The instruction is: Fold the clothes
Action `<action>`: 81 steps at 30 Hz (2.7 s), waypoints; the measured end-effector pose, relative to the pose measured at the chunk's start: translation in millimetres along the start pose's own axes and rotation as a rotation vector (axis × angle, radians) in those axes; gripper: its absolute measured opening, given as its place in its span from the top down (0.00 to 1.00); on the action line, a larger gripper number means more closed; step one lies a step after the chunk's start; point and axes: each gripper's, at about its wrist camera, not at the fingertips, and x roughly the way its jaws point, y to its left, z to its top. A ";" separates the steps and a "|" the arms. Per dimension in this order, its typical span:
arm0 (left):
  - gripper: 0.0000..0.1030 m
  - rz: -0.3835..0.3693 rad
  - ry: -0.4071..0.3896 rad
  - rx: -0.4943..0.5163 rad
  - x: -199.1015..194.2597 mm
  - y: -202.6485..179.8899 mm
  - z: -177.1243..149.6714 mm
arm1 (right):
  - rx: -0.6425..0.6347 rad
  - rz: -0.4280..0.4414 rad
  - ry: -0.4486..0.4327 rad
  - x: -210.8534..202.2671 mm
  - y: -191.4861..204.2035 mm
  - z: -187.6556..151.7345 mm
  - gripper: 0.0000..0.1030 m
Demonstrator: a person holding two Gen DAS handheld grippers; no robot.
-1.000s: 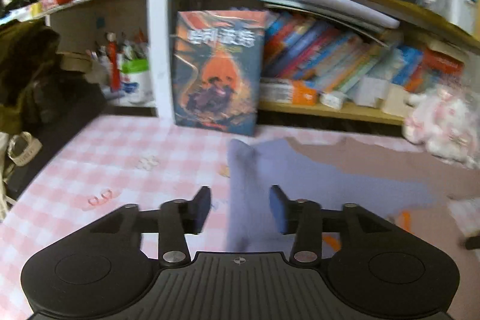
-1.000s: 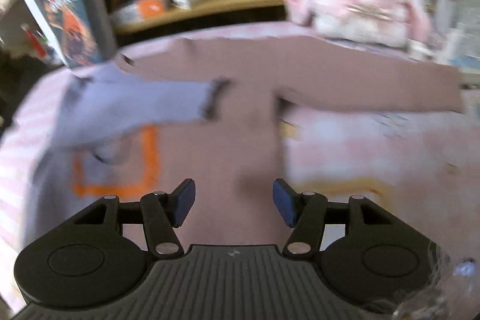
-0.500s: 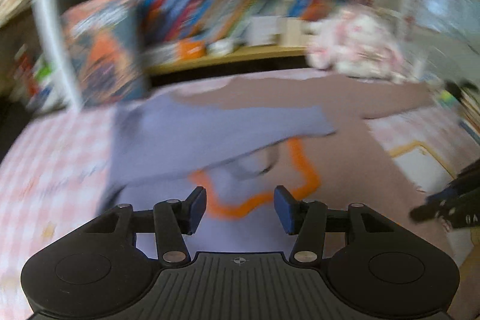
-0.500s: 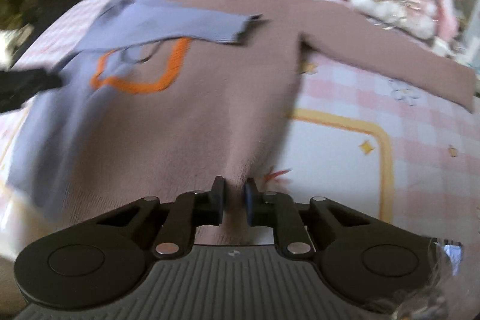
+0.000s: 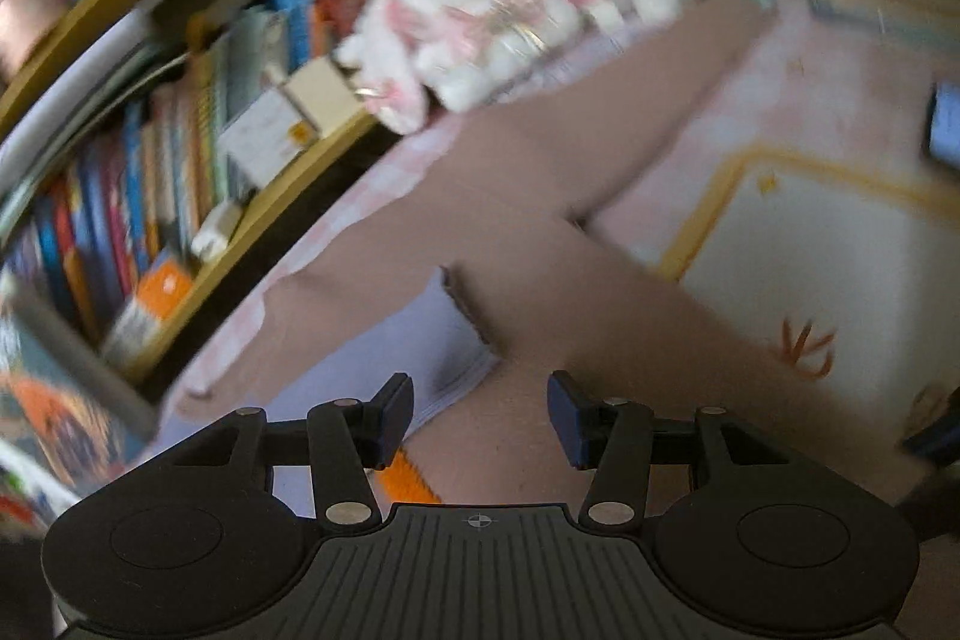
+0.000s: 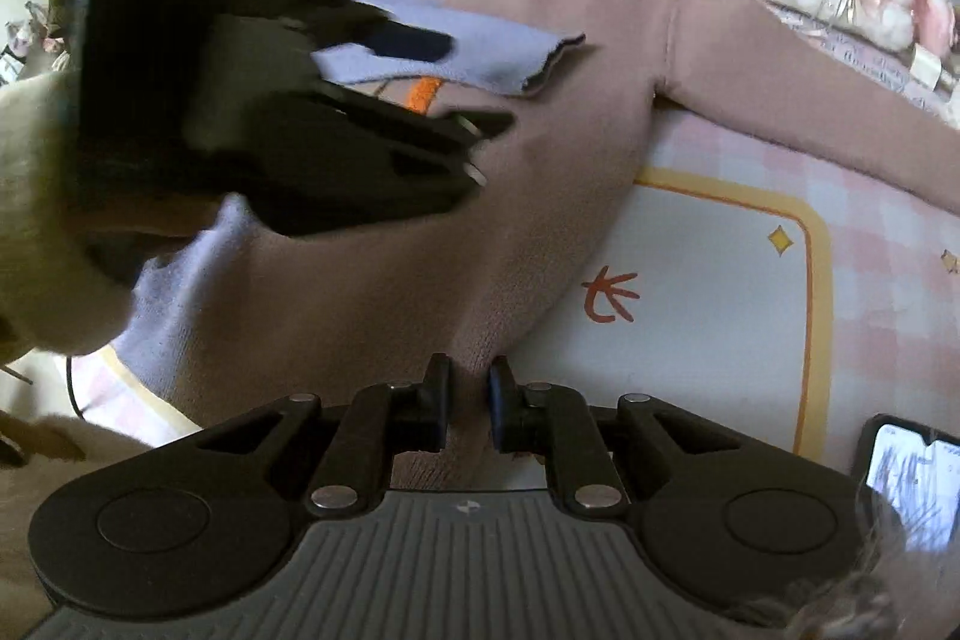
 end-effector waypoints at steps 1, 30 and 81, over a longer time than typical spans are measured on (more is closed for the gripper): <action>0.53 0.020 -0.005 0.038 2.4 -4.9 0.5 | -0.001 0.000 -0.004 -1.1 0.6 -0.4 0.88; 0.96 0.571 0.014 -0.617 -90.2 347.6 -210.9 | 0.224 -0.235 -0.030 5.6 21.6 -7.0 0.86; 0.97 -0.090 0.101 -0.938 -84.7 229.2 -293.1 | 0.298 -0.461 -0.125 28.3 59.8 -5.7 0.87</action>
